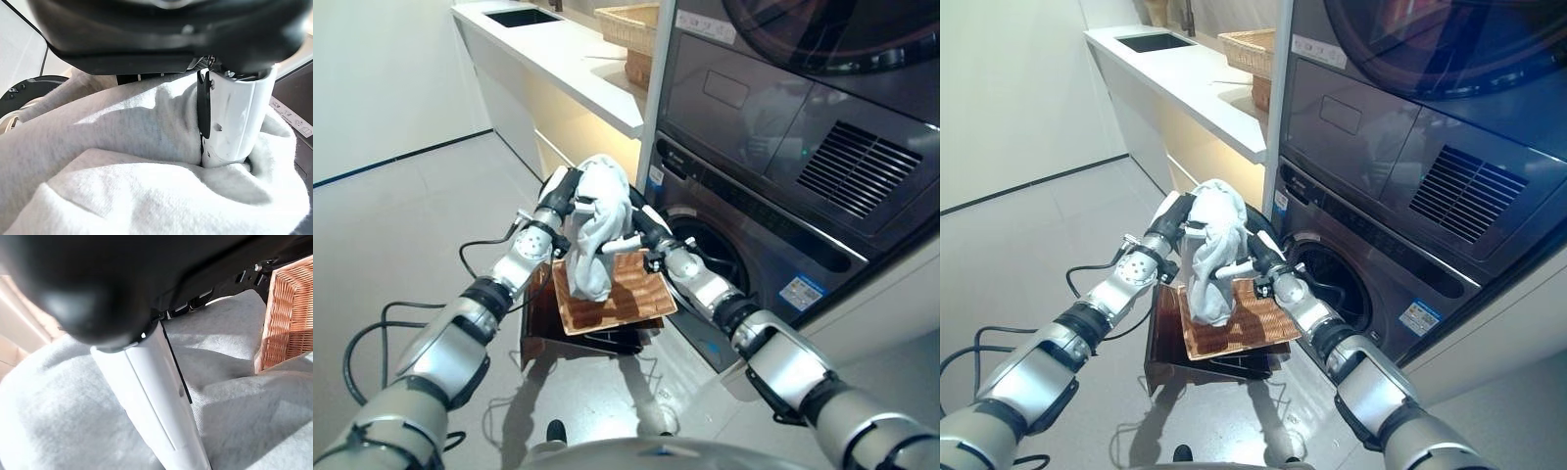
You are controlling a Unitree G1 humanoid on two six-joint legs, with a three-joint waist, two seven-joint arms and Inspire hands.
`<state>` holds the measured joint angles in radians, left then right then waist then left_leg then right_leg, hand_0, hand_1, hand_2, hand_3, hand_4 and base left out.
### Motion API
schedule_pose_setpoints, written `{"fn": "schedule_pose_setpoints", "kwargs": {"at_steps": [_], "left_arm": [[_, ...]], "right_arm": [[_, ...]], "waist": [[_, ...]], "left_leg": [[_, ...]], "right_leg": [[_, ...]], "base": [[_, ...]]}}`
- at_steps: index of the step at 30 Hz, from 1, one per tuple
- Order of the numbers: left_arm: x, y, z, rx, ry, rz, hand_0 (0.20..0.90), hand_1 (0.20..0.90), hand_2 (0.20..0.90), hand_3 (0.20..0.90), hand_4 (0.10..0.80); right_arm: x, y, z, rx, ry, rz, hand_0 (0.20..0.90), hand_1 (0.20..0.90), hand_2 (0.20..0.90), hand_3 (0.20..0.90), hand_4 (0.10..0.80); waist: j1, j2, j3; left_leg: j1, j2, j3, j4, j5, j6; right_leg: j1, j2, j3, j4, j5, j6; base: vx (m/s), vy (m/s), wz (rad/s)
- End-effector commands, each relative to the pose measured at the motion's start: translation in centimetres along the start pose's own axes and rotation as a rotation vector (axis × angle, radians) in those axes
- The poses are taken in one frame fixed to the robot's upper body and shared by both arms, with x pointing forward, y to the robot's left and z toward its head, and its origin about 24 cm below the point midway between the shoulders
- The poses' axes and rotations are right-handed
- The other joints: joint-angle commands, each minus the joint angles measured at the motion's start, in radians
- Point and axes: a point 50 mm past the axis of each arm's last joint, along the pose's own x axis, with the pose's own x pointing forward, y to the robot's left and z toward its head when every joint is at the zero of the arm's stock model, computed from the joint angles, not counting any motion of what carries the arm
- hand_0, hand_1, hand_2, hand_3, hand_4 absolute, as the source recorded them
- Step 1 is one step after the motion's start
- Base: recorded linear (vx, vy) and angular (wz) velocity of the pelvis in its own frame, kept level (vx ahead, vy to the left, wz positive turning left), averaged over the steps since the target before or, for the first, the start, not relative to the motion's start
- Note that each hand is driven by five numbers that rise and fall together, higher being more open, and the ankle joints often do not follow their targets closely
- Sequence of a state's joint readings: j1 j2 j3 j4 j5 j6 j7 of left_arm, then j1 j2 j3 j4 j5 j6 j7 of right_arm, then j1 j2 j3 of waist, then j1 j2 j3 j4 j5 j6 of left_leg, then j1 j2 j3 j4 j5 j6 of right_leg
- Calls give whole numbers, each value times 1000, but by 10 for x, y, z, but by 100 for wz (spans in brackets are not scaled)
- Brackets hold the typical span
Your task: Pick up the clothes and place them into the washing machine
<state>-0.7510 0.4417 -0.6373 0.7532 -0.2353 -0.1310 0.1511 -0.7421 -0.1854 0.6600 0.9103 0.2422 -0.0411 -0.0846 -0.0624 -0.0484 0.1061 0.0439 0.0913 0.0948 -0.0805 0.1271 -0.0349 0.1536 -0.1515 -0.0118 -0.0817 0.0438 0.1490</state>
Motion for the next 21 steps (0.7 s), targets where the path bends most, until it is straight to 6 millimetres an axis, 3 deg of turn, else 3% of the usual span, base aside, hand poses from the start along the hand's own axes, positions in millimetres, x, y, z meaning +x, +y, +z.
{"fn": "schedule_pose_setpoints", "kwargs": {"at_steps": [1, 9, 21], "left_arm": [[19, 0, 135, -85, -514, -26, 200, 200, 200, 200, 300], [14, -23, 148, -125, -560, -106, 200, 200, 200, 200, 300], [12, -38, 152, -173, -571, -176, 200, 200, 200, 200, 300]], "right_arm": [[19, 2, 70, -50, -184, 18, 900, 900, 900, 900, 800], [21, 13, 80, -15, -202, 39, 900, 900, 900, 900, 800], [18, 11, 90, 33, -271, 70, 900, 900, 900, 900, 800]], "waist": [[60, 18, -107], [68, 16, -106], [65, 23, -102]], "left_leg": [[24, 14, 19, 12, -52, -25], [21, 10, 11, 12, -55, -21], [27, 11, 13, 13, -57, -21]], "right_leg": [[-84, -46, 41, 114, -34, 20], [-82, -47, 35, 116, -37, 19], [-81, -46, 38, 118, -41, 16]], "base": [[0, 0, 0], [0, 0, 0], [0, 0, 0]]}}
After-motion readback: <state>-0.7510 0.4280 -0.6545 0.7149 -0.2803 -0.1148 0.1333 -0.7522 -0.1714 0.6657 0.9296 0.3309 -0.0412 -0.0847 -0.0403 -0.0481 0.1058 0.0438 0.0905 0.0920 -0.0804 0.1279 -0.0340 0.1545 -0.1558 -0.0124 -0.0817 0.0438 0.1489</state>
